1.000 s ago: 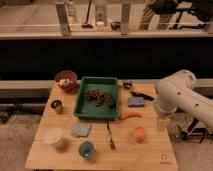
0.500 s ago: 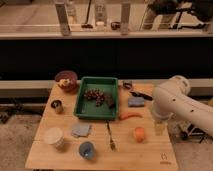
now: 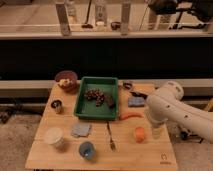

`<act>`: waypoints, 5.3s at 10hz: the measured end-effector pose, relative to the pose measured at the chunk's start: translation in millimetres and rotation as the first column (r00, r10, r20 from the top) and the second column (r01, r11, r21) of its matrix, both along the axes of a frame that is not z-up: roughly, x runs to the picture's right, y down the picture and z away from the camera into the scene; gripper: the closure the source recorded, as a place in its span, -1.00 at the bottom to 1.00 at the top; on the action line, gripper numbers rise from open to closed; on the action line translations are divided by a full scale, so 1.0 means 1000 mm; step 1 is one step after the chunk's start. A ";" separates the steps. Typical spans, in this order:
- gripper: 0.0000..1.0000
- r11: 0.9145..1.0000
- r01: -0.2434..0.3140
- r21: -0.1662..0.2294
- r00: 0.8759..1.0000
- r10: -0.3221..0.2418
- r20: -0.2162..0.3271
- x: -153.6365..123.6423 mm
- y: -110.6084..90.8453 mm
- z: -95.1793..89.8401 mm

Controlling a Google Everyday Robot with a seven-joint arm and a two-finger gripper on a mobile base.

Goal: Place apple in paper cup

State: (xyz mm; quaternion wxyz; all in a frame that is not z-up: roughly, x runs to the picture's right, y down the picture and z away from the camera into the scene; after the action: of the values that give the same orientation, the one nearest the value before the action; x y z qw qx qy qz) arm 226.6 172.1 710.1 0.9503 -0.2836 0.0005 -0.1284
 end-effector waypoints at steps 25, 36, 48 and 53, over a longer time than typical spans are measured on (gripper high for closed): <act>-0.60 0.938 0.347 0.005 0.922 -0.342 0.180 -0.061 0.019 0.036; -0.60 0.876 0.479 0.048 0.848 -0.477 0.231 -0.077 0.018 0.044; -0.60 0.835 0.541 0.101 0.788 -0.545 0.287 -0.082 0.017 0.054; -0.60 0.858 0.507 0.076 0.824 -0.509 0.250 -0.068 0.015 0.057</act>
State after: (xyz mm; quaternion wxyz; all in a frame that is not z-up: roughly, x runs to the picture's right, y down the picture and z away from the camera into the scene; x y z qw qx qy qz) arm 158.3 187.1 766.7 0.8743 -0.2507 -0.0487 -0.4128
